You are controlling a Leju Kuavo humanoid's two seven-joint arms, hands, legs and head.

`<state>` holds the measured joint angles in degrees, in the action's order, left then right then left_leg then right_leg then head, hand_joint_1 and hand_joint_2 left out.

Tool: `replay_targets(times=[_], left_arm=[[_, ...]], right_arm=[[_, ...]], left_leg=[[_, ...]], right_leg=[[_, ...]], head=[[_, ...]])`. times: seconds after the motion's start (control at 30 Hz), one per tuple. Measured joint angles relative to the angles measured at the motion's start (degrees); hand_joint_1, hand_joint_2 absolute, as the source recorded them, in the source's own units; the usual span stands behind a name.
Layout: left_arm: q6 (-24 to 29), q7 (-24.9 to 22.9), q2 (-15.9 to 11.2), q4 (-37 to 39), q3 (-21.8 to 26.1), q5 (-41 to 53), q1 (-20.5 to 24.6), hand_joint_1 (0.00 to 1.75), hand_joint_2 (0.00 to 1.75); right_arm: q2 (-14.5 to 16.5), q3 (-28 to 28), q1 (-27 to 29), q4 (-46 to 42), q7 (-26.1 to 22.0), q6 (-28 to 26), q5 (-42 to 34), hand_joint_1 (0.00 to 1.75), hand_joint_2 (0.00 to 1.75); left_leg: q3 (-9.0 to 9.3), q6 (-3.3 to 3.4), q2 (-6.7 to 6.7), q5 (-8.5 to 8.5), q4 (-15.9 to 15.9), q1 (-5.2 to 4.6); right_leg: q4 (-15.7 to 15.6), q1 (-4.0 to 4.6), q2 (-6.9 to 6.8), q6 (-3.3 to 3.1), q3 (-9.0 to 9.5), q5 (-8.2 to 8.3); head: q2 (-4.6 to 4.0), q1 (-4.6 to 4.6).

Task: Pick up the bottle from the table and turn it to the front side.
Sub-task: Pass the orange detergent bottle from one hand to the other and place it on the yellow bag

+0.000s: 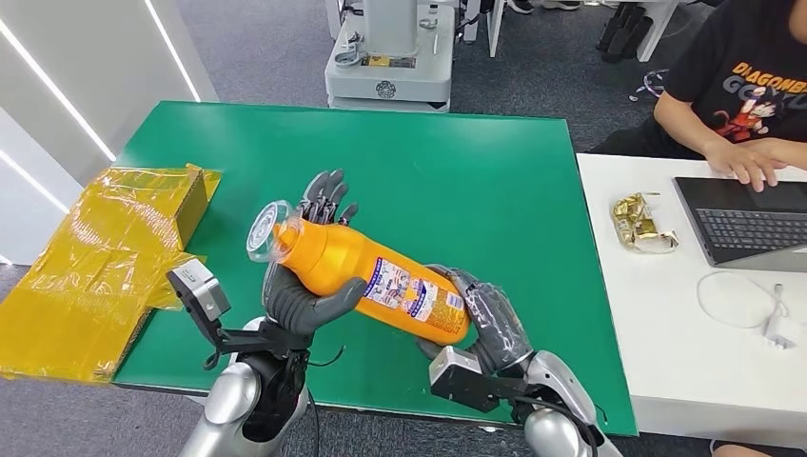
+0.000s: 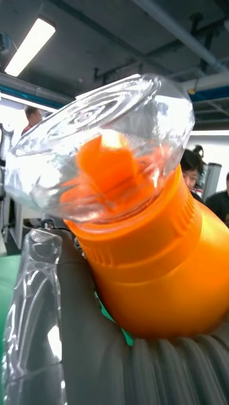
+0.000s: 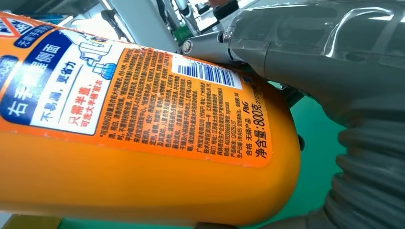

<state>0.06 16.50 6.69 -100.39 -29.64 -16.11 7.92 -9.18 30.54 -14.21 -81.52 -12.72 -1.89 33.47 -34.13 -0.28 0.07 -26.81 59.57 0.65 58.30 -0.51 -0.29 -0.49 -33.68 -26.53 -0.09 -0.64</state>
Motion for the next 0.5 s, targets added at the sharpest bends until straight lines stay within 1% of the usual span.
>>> replay_targets(times=[0.13,0.27,0.3,0.43,0.5], left_arm=[[0.50,0.00,0.00,0.03,0.00,-0.15,0.00,0.02,1.75],[0.70,0.00,0.00,0.20,0.00,-0.17,0.01,1.47,1.75],[0.72,0.00,0.00,0.22,0.00,-0.17,0.01,1.47,1.75],[0.73,0.00,0.01,0.22,0.00,-0.17,0.02,1.73,1.75],[0.72,0.03,0.07,0.22,0.00,-0.16,0.03,1.75,1.75]], right_arm=[[0.00,0.07,-0.44,0.81,0.36,1.73,-0.11,1.75,1.75],[0.00,0.10,-0.74,1.63,0.38,2.06,-0.21,1.75,1.75],[0.00,0.09,-0.79,1.84,0.42,2.07,-0.26,1.75,1.75],[0.00,0.08,-0.93,2.56,0.59,2.07,-0.42,1.75,1.75],[0.00,0.08,-0.99,2.86,0.66,2.07,-0.43,1.75,1.75]], left_leg=[[0.00,0.00,0.00,0.00,0.00,0.00],[0.00,0.00,0.00,0.00,0.00,0.00],[0.00,0.00,0.00,0.00,0.00,0.00],[0.00,0.00,0.00,0.00,0.00,0.00],[0.00,0.00,0.00,0.00,0.00,0.00]], right_leg=[[0.00,0.00,0.00,0.00,0.00,0.00],[0.00,0.00,0.00,0.00,0.00,0.00],[0.00,0.00,0.00,0.00,0.00,0.00],[-0.01,0.00,0.00,0.00,0.00,0.00],[0.00,0.00,0.00,0.00,0.00,0.00]], head=[[0.00,0.01],[0.00,-0.01],[0.00,-0.01],[0.00,-0.01],[0.00,0.00]])
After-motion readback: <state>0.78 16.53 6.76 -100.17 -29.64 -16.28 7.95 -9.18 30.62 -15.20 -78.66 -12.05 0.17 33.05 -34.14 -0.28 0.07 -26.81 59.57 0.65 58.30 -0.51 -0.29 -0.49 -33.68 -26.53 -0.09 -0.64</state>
